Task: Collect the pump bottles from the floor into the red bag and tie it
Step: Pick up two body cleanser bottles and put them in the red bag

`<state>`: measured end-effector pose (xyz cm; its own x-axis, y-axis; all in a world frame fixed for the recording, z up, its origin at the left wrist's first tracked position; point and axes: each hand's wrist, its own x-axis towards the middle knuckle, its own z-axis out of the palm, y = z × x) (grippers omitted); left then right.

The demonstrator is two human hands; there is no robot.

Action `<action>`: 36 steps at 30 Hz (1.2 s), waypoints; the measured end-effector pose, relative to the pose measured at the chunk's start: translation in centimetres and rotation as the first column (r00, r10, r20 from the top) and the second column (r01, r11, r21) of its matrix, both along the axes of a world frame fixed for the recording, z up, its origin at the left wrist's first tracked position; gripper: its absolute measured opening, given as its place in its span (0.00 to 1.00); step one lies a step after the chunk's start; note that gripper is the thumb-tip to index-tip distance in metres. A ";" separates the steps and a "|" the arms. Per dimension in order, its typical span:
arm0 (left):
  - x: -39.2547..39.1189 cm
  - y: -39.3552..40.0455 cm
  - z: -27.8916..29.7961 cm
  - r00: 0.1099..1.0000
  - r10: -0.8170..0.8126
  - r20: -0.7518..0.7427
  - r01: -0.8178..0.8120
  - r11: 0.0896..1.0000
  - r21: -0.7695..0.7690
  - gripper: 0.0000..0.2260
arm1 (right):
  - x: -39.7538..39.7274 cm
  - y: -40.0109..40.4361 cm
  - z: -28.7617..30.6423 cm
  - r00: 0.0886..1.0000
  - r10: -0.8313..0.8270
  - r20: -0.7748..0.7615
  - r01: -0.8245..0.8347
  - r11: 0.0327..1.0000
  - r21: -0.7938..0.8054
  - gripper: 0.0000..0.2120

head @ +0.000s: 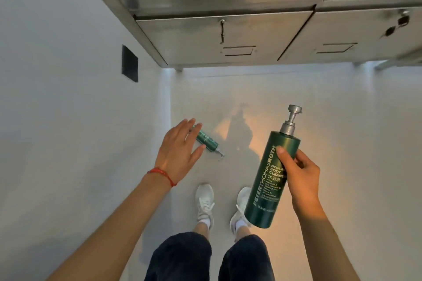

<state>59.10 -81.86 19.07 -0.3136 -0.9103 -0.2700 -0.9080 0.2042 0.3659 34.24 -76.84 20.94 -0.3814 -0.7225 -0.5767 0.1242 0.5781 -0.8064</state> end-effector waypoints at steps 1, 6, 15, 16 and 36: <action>-0.2 0.0 -1.8 1.000 -0.017 0.006 0.017 1.000 0.013 0.22 | -0.1 0.7 -1.4 1.000 -0.010 0.010 0.010 1.000 0.014 0.03; -0.3 0.0 -13.4 0.996 -0.085 0.037 0.082 0.995 0.062 0.22 | -0.5 3.0 -10.8 0.998 -0.037 0.042 0.034 0.997 0.070 0.04; 0.9 -1.3 -37.3 0.997 -0.062 0.040 0.051 0.971 0.232 0.20 | -0.7 6.3 -30.5 0.998 0.054 -0.021 -0.052 0.995 0.090 0.05; 1.0 -1.7 -39.5 0.997 -0.064 0.053 0.050 0.970 0.239 0.20 | -0.7 6.7 -32.4 0.997 0.066 -0.030 -0.063 0.993 0.100 0.05; 2.6 -1.2 -51.9 0.947 0.321 -0.026 -0.281 0.862 0.422 0.22 | 0.8 6.8 -42.8 0.995 0.103 -0.014 -0.101 0.989 0.111 0.06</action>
<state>61.67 -83.03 -32.79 -0.0839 -0.7797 -0.6205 -0.8592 -0.2587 0.4413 35.04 -70.00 -21.89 -0.3210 -0.6907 -0.6480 0.0454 0.6722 -0.7390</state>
